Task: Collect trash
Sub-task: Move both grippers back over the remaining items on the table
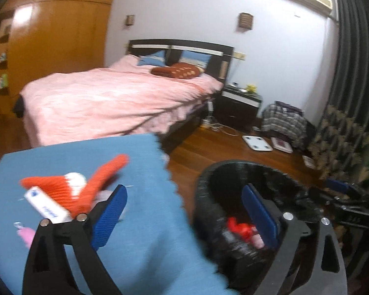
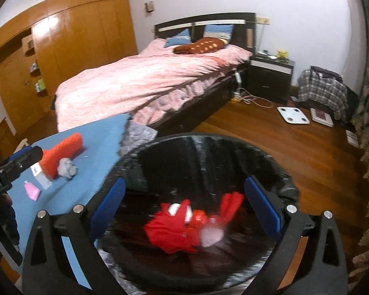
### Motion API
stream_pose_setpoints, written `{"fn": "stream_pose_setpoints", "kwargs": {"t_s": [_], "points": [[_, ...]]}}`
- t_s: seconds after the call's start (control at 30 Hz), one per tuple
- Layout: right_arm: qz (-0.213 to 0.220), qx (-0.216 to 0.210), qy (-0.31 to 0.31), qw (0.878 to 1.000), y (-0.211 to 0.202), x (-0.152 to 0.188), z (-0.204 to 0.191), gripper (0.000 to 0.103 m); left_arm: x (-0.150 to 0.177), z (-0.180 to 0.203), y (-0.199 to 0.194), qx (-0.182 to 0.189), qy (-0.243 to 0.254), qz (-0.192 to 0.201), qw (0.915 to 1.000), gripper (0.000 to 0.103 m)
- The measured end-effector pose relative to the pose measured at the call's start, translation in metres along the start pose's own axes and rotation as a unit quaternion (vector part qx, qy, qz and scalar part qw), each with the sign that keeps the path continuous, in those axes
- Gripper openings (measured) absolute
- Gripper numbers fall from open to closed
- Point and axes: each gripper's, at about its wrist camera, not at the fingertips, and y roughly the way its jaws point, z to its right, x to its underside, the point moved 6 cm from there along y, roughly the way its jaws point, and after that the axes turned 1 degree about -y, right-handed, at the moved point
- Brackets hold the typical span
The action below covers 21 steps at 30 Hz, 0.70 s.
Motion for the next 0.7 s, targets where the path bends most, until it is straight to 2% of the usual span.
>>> {"fn": "stream_pose_setpoints", "kwargs": {"t_s": [0.23, 0.43, 0.57, 0.7], "points": [[-0.006, -0.056, -0.025, 0.998, 0.016, -0.003, -0.07, 0.096, 0.017, -0.062, -0.027, -0.071, -0.016, 0.001, 0.9973, 0.094], [-0.011, -0.096, -0.055, 0.994, 0.034, -0.002, -0.131, 0.096, 0.035, -0.118, -0.044, -0.134, -0.034, -0.005, 0.9904, 0.094], [-0.013, -0.111, -0.068, 0.991, 0.045, 0.001, -0.16, 0.096, 0.05, -0.152, -0.047, -0.168, -0.048, -0.016, 0.9844, 0.094], [-0.013, -0.116, -0.08, 0.99, 0.06, 0.008, -0.183, 0.096, 0.066, -0.176, -0.043, -0.186, -0.063, -0.032, 0.9799, 0.094]]}}
